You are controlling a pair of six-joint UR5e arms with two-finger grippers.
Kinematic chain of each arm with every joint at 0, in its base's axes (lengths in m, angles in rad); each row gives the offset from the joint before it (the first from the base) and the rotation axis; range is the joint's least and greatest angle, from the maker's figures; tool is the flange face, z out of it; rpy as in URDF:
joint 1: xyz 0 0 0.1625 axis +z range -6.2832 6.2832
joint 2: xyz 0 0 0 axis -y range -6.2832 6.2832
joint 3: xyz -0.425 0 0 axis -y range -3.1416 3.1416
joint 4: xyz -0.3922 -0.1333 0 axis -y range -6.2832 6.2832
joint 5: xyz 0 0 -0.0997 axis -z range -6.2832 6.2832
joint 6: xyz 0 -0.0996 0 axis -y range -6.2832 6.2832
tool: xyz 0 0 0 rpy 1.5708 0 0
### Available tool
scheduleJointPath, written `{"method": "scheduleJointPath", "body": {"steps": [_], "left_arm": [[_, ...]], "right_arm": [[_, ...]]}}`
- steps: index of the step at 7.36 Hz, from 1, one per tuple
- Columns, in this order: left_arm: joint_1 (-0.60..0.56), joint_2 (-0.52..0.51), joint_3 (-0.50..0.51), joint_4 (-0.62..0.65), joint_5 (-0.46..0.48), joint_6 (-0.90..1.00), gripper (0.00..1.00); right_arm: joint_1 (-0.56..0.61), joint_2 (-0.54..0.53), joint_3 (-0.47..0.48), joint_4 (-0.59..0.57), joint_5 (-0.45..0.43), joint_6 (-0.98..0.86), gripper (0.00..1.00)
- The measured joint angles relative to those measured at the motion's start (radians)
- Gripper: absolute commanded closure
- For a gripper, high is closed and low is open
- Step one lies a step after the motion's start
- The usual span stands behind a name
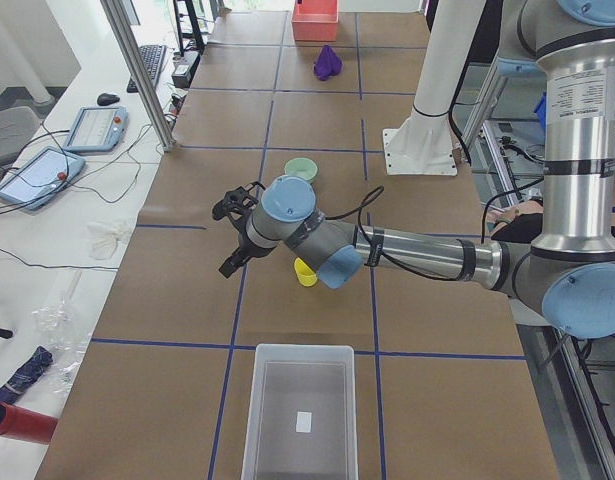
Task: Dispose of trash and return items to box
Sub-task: 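Move the left gripper toward the yellow cup, then grasp the yellow cup with the left gripper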
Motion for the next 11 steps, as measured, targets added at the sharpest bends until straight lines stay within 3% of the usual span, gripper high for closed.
{"method": "scheduleJointPath", "body": {"steps": [2,3,4,6,7,9,10,11], "left_arm": [[0.095,0.022,0.029,-0.174,0.003,-0.143,0.00],[0.181,0.052,0.031,-0.215,0.079,-0.238,0.00],[0.274,0.088,0.031,-0.255,0.196,-0.366,0.08],[0.440,0.154,0.031,-0.343,0.347,-0.640,0.42],[0.509,0.177,0.033,-0.384,0.400,-0.748,0.47],[0.590,0.211,0.039,-0.410,0.457,-0.825,0.47],[0.614,0.220,0.040,-0.413,0.465,-0.833,0.68],[0.629,0.224,0.042,-0.413,0.472,-0.836,1.00]], "right_arm": [[-0.011,0.010,-0.015,0.035,0.015,0.008,0.00],[-0.021,0.010,-0.020,0.067,0.017,0.007,0.00],[-0.029,0.008,-0.025,0.103,0.017,0.006,0.00],[-0.052,0.005,-0.028,0.165,0.016,0.007,0.00],[-0.059,0.002,-0.029,0.182,0.016,0.006,0.00],[-0.063,-0.005,-0.029,0.191,0.016,0.002,0.00],[-0.063,-0.006,-0.029,0.192,0.017,0.002,0.00],[-0.063,-0.007,-0.030,0.192,0.016,0.001,0.00]]}}
